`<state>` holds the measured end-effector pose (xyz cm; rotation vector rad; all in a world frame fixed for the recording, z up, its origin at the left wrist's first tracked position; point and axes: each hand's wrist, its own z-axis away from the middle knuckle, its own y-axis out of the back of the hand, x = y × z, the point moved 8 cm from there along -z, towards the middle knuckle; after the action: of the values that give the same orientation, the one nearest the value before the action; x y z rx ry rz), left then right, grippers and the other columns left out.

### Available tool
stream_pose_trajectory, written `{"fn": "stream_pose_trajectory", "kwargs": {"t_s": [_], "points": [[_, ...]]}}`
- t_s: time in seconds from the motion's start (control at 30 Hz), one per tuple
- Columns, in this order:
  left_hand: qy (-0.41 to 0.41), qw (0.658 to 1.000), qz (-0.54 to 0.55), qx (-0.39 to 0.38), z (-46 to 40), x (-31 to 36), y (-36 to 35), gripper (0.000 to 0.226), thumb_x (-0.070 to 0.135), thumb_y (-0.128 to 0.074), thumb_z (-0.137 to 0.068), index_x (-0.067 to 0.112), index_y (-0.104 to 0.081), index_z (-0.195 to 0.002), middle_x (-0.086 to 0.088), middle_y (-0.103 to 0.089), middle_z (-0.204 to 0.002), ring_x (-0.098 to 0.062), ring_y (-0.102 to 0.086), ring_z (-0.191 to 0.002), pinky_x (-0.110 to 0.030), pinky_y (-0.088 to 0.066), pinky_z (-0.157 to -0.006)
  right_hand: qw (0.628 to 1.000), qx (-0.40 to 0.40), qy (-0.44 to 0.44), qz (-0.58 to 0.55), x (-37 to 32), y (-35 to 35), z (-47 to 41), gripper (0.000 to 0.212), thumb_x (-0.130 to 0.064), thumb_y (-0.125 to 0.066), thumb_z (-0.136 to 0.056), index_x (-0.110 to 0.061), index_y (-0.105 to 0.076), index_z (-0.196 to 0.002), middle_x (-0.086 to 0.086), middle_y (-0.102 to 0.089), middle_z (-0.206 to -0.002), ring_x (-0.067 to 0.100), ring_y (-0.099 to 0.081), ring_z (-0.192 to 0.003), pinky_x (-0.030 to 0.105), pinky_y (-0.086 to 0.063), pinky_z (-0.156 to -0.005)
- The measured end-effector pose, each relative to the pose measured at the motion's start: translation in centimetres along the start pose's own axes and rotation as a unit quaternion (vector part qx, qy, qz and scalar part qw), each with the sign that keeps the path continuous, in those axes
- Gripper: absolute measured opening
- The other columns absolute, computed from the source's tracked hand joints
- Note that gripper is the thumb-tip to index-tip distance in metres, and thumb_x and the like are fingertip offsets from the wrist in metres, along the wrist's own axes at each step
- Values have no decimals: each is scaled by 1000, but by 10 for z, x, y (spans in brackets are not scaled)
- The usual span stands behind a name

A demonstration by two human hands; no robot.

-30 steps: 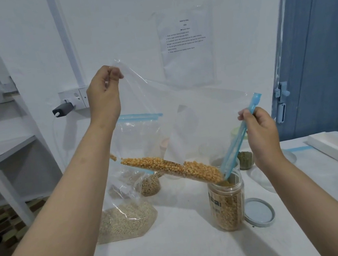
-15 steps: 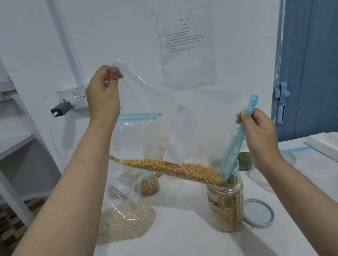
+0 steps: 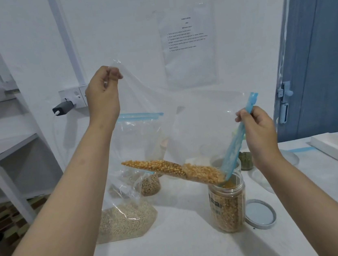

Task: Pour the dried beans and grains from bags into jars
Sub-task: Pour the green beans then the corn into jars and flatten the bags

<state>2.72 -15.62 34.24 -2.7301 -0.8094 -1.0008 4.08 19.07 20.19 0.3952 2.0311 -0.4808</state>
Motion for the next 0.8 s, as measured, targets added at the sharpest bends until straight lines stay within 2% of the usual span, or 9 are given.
{"fn": "stream_pose_trajectory", "kwargs": {"t_s": [0.13, 0.27, 0.37, 0.53, 0.63, 0.8], "points": [[-1, 1000, -1, -2, 0, 0, -1, 27, 36, -48, -102, 34, -54, -75, 26, -57, -75, 0, -40, -69, -15, -35, -70, 1000, -2, -4, 1, 1, 0, -1, 18, -25, -49, -103, -15, -62, -95, -12, -60, -85, -3, -51, -76, 17, -41, -73], [0, 1000, -1, 0, 0, 1, -3, 27, 35, -49, -102, 34, -54, -75, 25, -55, -72, 1, -38, -66, -14, -34, -66, 1000, -1, 2, 4, 0, 1, -2, 19, -25, -48, -103, -15, -61, -94, -12, -59, -84, -4, -50, -74, 18, -41, -72], [0, 1000, -2, -1, 0, 0, -3, 28, 38, -49, -101, 34, -54, -74, 23, -55, -73, 1, -38, -67, -15, -34, -67, 999, -25, 0, 23, 0, -3, 0, 21, -26, -49, -102, -14, -61, -91, -12, -59, -84, -2, -50, -75, 19, -41, -72], [2, 1000, -2, 0, 2, 0, -3, 28, 40, -49, -101, 34, -54, -75, 23, -56, -75, -2, -39, -69, -16, -35, -68, 1000, -16, -2, 13, -1, -3, -1, 20, -24, -48, -102, -18, -60, -88, -11, -60, -84, -2, -50, -76, 21, -41, -72], [3, 1000, -2, 2, 1, 1, -1, 27, 38, -49, -101, 34, -54, -75, 25, -56, -74, 0, -38, -66, -13, -34, -66, 1000, 0, 2, 5, -1, -1, -1, 18, -23, -47, -103, -16, -61, -93, -12, -60, -83, -9, -51, -71, 19, -41, -73], [6, 1000, -4, 3, 2, 1, 0, 27, 37, -49, -102, 34, -54, -75, 28, -56, -73, 3, -39, -66, -12, -34, -67, 1000, 4, 4, 11, -1, -2, -1, 19, -24, -46, -103, -16, -61, -94, -13, -60, -82, -6, -51, -72, 21, -42, -72]]}}
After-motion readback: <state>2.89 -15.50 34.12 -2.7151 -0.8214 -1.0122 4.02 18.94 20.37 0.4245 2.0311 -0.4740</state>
